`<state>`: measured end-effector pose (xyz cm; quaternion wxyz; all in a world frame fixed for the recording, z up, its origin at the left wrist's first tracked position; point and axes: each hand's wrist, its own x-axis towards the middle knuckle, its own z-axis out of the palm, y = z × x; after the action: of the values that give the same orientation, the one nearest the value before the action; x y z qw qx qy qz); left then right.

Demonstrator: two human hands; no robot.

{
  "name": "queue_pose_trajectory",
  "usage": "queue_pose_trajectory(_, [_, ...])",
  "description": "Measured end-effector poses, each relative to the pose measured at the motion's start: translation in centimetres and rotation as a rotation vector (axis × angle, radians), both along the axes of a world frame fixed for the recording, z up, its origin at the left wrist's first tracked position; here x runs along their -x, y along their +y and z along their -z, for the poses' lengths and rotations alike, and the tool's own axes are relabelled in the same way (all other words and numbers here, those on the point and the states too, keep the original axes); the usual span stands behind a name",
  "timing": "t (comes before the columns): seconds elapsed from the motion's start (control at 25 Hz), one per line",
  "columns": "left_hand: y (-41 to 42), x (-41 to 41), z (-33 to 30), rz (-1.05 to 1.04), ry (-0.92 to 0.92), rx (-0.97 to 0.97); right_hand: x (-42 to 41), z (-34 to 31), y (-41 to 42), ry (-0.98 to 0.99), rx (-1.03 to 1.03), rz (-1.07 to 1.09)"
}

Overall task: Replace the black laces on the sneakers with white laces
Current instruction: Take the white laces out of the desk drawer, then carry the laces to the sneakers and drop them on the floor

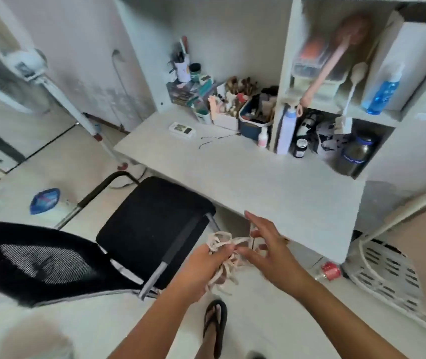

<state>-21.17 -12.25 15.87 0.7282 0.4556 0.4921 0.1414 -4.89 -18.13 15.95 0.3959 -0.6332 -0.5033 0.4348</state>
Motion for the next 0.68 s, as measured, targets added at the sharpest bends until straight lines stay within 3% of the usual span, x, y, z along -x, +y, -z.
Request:
queue_pose_trajectory(0.08, [-1.8, 5.4, -1.4, -0.035, 0.050, -0.039, 3.7, -1.4, 1.2, 0.005, 0.080, -0.331])
queue_pose_trajectory(0.2, [-4.5, 13.9, -3.0, -0.133, 0.058, -0.096, 10.9, -3.7, 2.7, 0.004, 0.155, -0.629])
queue_pose_trajectory(0.28, [-5.8, 19.3, -3.0, -0.265, 0.121, -0.106, 15.6, -4.1, 3.7, -0.084, 0.146, -0.685])
queue_pose_trajectory(0.4, [-7.7, 30.1, -2.6, -0.485, 0.195, -0.042, 25.1, -4.8, 5.3, -0.009, 0.128, -0.687])
queue_pose_trajectory(0.52, [-8.7, 41.7, -2.7, -0.680, 0.095, 0.031, 36.0, -4.9, 6.8, 0.106, 0.266, -0.743])
queue_pose_trajectory(0.68, [-7.9, 53.3, -2.7, -0.950, -0.066, 0.036, 48.9, -3.6, 7.3, -0.043, 0.337, -0.931])
